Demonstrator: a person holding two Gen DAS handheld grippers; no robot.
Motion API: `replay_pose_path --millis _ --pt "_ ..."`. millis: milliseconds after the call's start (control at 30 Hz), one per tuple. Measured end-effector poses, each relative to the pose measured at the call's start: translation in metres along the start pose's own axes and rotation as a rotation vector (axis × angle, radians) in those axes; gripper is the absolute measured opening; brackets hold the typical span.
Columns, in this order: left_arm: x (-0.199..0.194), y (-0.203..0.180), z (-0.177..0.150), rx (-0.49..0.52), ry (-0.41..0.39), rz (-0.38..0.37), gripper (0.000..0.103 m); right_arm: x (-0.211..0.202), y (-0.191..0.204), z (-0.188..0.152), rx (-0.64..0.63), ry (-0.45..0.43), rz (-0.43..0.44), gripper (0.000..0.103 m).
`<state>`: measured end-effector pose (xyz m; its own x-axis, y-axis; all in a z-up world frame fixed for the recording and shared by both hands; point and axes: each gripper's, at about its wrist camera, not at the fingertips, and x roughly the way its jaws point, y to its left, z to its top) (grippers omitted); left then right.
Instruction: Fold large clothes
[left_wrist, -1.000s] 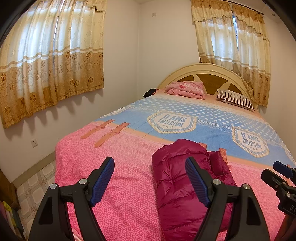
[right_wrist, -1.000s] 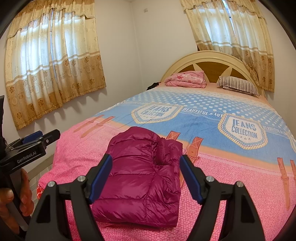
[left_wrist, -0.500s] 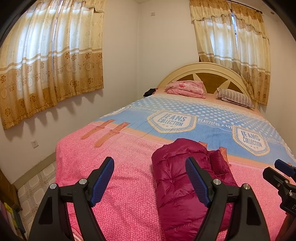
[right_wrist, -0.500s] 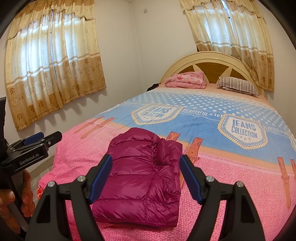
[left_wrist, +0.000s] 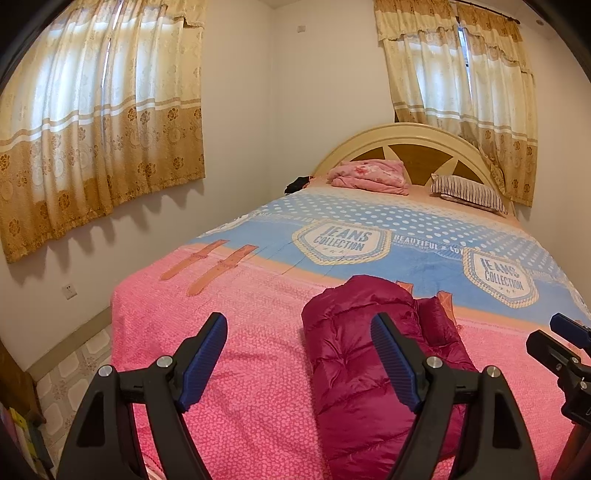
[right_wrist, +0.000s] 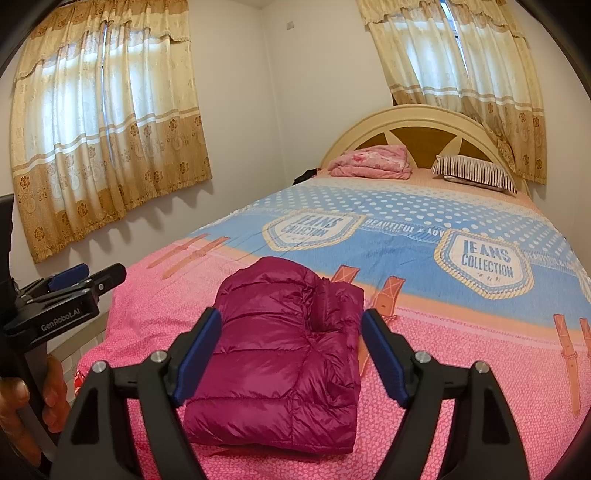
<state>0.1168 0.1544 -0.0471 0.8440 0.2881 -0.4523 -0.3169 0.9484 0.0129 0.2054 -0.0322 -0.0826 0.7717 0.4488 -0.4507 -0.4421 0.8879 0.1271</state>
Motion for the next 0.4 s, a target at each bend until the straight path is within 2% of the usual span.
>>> replay_pose_path --millis 200,400 --pt "0.0037 -0.0029 -0.0027 0.013 0.009 0.010 0.086 0.0005 0.0000 -0.0014 0.002 0.004 -0.001 0.080" --pt "0.0043 -0.0056 -0.0053 0.026 0.000 0.011 0.086 0.0005 -0.0012 -0.0021 0.004 0.006 -0.002 0.080"
